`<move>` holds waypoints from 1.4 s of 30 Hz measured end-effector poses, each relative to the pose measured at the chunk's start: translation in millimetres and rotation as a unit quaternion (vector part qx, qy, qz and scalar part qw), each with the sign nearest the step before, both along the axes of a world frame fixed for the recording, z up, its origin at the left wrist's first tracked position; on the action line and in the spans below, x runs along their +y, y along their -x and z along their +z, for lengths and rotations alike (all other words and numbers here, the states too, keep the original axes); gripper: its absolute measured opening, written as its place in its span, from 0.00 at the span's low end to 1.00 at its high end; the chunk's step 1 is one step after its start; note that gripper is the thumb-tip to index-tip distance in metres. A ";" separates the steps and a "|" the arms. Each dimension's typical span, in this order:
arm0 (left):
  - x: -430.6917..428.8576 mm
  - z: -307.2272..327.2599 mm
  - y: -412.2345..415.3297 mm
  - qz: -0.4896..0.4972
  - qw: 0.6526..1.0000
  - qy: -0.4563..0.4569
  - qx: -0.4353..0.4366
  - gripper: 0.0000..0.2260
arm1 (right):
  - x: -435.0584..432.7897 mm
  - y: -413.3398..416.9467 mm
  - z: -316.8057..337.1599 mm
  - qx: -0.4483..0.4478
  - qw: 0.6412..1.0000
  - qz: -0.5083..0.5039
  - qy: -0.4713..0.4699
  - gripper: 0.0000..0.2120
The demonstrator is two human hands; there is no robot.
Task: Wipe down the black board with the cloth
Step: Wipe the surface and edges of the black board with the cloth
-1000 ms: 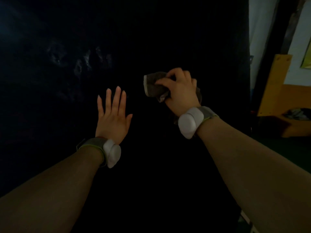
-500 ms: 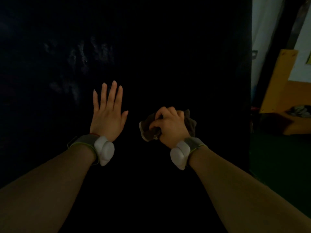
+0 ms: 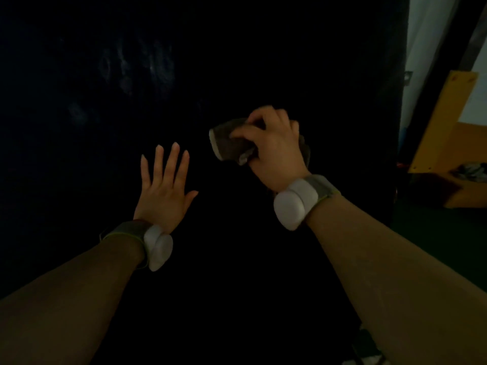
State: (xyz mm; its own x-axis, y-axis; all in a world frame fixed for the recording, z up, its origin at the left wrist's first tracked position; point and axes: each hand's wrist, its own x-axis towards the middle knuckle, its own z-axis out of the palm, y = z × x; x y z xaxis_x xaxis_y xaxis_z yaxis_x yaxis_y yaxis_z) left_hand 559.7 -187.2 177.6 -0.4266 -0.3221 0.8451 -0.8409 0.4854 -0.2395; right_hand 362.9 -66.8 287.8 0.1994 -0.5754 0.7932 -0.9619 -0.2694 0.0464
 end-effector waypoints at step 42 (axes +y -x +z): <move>7.0 -27.5 3.0 0.011 0.999 -0.049 0.010 0.35 | 8.5 11.4 -76.1 -0.061 0.998 -0.014 0.005 0.10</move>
State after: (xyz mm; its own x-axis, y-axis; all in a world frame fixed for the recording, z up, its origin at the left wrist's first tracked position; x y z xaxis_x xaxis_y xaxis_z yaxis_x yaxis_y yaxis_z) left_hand 556.7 -180.2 150.1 -0.4012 -0.4131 0.8176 -0.8559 0.4869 -0.1740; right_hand 351.6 -58.3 211.7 0.0854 -0.5705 0.8168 -0.9675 -0.2433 -0.0688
